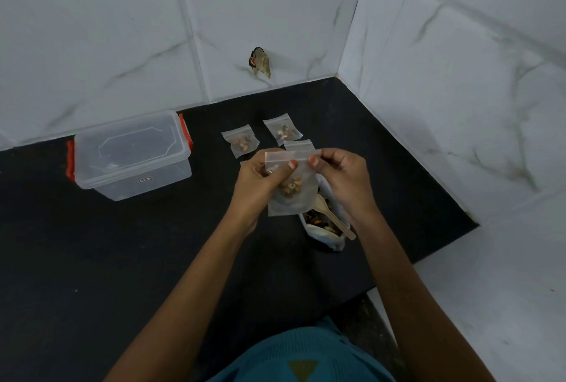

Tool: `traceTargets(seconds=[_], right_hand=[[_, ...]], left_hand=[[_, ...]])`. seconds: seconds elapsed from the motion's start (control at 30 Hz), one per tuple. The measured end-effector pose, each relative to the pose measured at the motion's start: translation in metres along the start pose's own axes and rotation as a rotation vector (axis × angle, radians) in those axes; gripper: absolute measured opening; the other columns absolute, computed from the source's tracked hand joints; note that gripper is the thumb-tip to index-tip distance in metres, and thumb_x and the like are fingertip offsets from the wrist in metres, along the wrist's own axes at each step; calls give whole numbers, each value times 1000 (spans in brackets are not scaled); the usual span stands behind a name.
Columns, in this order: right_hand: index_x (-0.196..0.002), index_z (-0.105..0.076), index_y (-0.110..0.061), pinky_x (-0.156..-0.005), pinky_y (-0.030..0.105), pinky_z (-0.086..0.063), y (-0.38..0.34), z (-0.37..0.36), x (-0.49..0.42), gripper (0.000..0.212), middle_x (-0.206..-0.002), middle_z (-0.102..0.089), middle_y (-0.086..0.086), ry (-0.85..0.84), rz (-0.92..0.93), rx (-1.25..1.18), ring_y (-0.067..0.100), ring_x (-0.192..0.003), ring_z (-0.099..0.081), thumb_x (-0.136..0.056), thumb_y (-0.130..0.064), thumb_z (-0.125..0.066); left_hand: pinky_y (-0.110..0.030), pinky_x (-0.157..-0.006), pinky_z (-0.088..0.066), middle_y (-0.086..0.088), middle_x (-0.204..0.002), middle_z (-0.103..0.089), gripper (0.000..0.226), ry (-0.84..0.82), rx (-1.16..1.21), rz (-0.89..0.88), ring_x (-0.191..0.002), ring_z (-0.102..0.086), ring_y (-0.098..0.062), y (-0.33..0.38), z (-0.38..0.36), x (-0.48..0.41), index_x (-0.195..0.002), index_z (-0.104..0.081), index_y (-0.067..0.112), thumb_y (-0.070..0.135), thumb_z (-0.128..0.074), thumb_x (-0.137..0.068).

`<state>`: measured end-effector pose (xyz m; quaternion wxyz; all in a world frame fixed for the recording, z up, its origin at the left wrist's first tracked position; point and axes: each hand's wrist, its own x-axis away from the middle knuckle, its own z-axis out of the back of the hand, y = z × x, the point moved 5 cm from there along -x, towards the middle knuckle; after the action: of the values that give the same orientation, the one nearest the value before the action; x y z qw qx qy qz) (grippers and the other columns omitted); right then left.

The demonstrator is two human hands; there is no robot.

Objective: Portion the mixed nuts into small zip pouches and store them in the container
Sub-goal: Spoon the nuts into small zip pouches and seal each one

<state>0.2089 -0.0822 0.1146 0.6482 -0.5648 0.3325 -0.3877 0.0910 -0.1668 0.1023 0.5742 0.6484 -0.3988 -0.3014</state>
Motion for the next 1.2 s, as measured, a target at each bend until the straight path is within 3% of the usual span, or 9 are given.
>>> traceTargets(seconds=[0.2,0.43,0.63,0.73,0.87,1.0,1.2], right_hand=[[-95,-65,-5,-63,10,-50,-4,2,0,11,-83,-64,-5,42,59,-3,-7,-72,-63,-85,-3,-59],[-98,-67,-12,-78,27,-56,2,-1,5,14,-97,-69,5,-62,-26,-146,15,-91,-68,-85,-10,-61],[-93,-68,-10,-79,29,-55,3,-1,4,11,-92,-69,7,-64,-25,-77,16,-89,-67,-83,-11,-64],[-85,-66,-15,-73,21,-54,1,-2,3,9,-86,-66,0,-4,-1,-35,7,-80,-64,-83,-8,-63],[-82,-60,-24,-69,18,-53,-2,-7,4,17,-84,-62,-5,-24,58,44,6,-79,-62,-89,-8,-56],[-84,-62,-19,-69,18,-53,-4,-4,4,15,-85,-62,-2,-25,56,-17,7,-79,-62,-88,-6,-56],[-92,-67,-17,-80,34,-55,2,-7,7,11,-93,-69,5,-149,-77,-182,18,-90,-67,-88,-16,-57]], left_hand=[[-18,-74,-54,1,-95,-67,32,-47,-8,-9,-87,-67,-5,3,-2,0,-101,-61,16,24,-65,-70],[-23,-74,-56,-4,-92,-68,9,54,-112,-75,-86,-67,-11,6,1,-3,-92,-62,17,13,-61,-83],[-32,-79,-55,-13,-97,-66,10,51,-273,-169,-90,-66,-20,8,1,-4,-92,-63,13,15,-65,-81],[-34,-80,-56,-12,-97,-67,12,60,-225,-168,-90,-67,-19,7,-1,-1,-93,-65,14,14,-66,-81],[-28,-78,-56,-10,-98,-67,27,54,-161,-145,-90,-67,-14,8,-3,2,-97,-64,11,24,-67,-74],[-18,-71,-54,-6,-93,-68,8,78,-139,-135,-83,-67,-7,8,2,1,-88,-65,17,13,-63,-82],[-15,-70,-52,-10,-96,-66,8,75,-135,-162,-82,-65,-4,10,1,0,-88,-64,16,10,-61,-84]])
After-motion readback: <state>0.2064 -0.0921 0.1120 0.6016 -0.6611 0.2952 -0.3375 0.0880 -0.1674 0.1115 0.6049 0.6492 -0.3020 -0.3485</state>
